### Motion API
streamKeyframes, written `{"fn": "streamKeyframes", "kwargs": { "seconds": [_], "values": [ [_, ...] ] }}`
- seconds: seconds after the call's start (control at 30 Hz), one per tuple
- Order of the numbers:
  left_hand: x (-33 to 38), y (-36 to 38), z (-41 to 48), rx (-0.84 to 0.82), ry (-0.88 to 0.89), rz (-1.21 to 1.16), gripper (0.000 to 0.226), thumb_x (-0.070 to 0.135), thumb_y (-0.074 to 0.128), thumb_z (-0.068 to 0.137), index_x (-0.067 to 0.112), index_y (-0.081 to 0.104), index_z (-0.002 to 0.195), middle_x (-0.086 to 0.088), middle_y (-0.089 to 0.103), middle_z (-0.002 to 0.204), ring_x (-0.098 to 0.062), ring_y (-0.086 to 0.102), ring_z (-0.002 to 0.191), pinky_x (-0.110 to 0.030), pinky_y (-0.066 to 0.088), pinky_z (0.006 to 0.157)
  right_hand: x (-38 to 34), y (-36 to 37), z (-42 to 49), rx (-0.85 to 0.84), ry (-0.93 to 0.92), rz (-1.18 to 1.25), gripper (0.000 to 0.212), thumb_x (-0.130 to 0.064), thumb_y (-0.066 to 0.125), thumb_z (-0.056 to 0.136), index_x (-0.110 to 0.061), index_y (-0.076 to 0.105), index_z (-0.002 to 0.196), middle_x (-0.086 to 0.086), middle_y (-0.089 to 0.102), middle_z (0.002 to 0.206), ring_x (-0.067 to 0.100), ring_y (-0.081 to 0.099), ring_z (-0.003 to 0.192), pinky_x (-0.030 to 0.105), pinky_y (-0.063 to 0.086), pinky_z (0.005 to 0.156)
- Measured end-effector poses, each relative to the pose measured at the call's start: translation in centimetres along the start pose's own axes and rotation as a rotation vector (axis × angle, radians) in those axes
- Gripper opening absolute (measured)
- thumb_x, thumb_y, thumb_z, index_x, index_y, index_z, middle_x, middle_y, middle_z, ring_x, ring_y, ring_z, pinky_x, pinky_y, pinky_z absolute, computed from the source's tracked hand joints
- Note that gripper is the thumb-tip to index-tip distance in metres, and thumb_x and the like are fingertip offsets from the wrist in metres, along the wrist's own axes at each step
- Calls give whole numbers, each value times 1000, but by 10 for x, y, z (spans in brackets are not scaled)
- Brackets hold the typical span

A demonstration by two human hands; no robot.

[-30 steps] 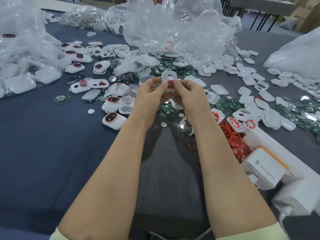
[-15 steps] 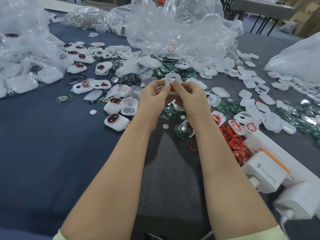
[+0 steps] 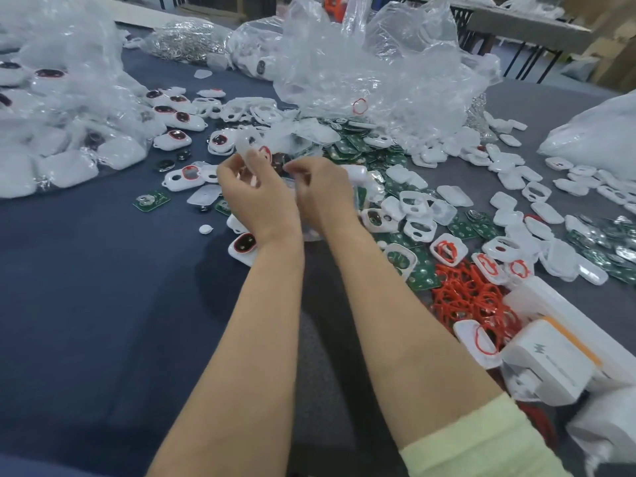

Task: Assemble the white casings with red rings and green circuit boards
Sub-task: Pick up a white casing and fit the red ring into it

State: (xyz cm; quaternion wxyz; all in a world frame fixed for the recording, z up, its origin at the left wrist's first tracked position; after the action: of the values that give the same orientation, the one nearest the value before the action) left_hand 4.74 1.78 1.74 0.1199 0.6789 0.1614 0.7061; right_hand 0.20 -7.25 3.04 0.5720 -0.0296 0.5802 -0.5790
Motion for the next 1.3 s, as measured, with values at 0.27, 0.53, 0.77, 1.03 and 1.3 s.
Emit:
{"fn": "streamKeyframes", "kwargs": {
  "seconds": [0.27,0.53,0.77,1.03,1.3],
  "values": [
    [-3,-1,7,2,-204,-326,15,9,45,96,12,42,82,-13,65,91,-23,70,75,-30,53,68,-9,42,26,-172,106,-373,31,-34,40,98,-23,64,115,10,54,127,31,45,123,42,34,98],
    [-17,10,0,-163,-181,-60,28,30,56,95,15,51,73,7,55,62,-6,54,55,-30,51,65,7,3,13,120,174,55,13,-6,50,91,-5,54,104,13,64,99,31,58,95,42,45,83],
    [-31,30,-20,-460,-233,64,9,14,58,95,13,54,87,-5,62,91,-11,64,78,-23,53,73,48,-52,-12,188,306,609,13,1,58,89,-10,65,93,4,66,79,12,64,68,24,54,71],
    [-31,30,-30,-532,-123,259,8,11,64,90,15,58,87,-13,69,96,-25,67,94,-41,53,91,57,-65,-33,250,237,711,13,-1,61,89,-14,63,91,-1,66,78,5,62,64,18,51,65],
    [-33,35,-33,-540,-200,68,11,10,57,95,16,54,86,-8,66,83,-10,66,69,-17,53,63,50,-55,-34,228,189,564,13,-4,64,86,-16,66,86,-2,64,75,10,60,71,28,55,71]
  ]
}}
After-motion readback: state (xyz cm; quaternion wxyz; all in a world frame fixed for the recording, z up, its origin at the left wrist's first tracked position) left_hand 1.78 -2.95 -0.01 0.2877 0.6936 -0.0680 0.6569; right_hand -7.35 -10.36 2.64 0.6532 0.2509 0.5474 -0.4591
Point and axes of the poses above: each hand's wrist, its own z-axis towards the middle knuckle, its own y-axis out of the palm, x = y × z, the point moved 5 cm from there along z, towards the middle knuckle
